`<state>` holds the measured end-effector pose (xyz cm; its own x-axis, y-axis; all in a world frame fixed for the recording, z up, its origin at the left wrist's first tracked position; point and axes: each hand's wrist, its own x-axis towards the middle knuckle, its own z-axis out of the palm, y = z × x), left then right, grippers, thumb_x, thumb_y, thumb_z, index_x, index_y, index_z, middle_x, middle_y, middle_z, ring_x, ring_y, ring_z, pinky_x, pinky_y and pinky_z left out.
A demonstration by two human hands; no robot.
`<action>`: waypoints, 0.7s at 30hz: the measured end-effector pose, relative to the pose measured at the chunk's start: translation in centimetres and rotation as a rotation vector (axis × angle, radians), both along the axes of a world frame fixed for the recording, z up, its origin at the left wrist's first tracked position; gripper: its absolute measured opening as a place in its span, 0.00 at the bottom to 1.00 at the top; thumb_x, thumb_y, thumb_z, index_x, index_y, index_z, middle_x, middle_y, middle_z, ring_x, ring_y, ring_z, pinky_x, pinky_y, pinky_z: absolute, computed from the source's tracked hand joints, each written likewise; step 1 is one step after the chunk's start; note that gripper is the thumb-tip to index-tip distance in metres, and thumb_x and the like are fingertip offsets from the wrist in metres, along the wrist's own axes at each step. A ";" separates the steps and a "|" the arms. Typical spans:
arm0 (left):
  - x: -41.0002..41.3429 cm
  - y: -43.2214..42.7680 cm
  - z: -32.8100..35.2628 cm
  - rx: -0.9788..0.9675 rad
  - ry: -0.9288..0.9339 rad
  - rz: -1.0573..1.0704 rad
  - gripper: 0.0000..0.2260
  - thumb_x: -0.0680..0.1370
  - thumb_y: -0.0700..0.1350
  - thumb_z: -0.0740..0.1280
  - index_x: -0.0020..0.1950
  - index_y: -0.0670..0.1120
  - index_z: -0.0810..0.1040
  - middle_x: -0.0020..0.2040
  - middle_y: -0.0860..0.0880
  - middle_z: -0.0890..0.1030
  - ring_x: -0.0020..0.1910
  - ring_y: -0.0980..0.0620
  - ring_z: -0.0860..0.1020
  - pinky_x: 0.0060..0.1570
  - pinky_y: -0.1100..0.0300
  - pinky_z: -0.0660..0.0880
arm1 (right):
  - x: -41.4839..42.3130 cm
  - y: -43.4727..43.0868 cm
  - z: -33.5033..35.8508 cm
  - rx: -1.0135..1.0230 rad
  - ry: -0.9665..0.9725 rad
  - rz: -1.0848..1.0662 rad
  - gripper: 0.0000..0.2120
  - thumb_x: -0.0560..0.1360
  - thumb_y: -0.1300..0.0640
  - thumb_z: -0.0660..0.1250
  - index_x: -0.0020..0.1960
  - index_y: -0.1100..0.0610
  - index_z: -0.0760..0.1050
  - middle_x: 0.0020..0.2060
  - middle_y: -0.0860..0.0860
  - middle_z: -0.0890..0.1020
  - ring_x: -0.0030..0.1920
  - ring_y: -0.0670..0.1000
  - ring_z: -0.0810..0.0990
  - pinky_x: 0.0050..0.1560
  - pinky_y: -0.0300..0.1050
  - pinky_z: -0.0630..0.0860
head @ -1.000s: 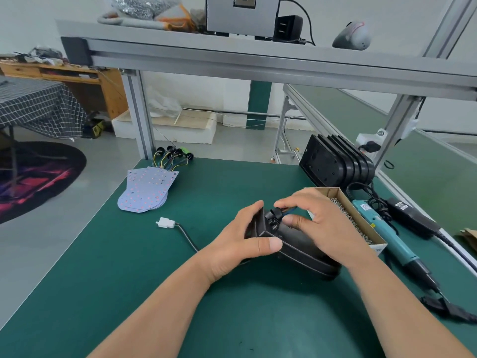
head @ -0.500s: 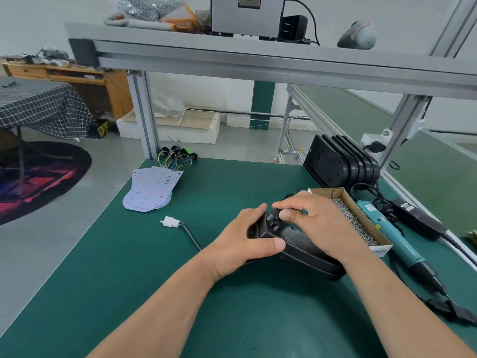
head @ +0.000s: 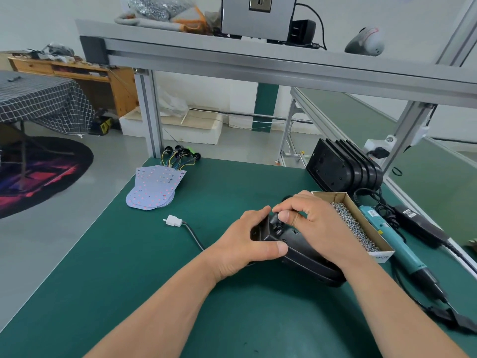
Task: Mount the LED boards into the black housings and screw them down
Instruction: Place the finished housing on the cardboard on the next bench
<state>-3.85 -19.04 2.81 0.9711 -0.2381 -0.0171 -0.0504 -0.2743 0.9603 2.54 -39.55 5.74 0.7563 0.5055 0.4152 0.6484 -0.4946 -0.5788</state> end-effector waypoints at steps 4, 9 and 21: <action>0.0 -0.1 -0.1 -0.024 0.008 0.013 0.51 0.63 0.65 0.76 0.83 0.49 0.66 0.74 0.52 0.72 0.74 0.55 0.72 0.77 0.49 0.69 | 0.0 -0.3 0.1 -0.075 -0.083 0.015 0.08 0.80 0.57 0.73 0.57 0.52 0.87 0.41 0.43 0.84 0.50 0.46 0.78 0.53 0.45 0.74; 0.0 -0.1 -0.4 -0.023 -0.008 0.030 0.49 0.63 0.64 0.76 0.81 0.47 0.69 0.73 0.49 0.74 0.73 0.53 0.74 0.76 0.48 0.70 | -0.7 -0.2 0.6 -0.170 -0.203 0.080 0.12 0.79 0.58 0.70 0.59 0.58 0.87 0.40 0.44 0.82 0.45 0.52 0.78 0.49 0.45 0.74; 0.5 -0.1 -0.9 -0.094 0.012 0.004 0.40 0.68 0.60 0.77 0.75 0.44 0.74 0.69 0.43 0.79 0.69 0.50 0.77 0.72 0.37 0.71 | -1.4 -1.0 1.1 -0.345 -0.038 0.061 0.16 0.85 0.52 0.62 0.71 0.47 0.79 0.47 0.39 0.79 0.54 0.42 0.76 0.58 0.46 0.74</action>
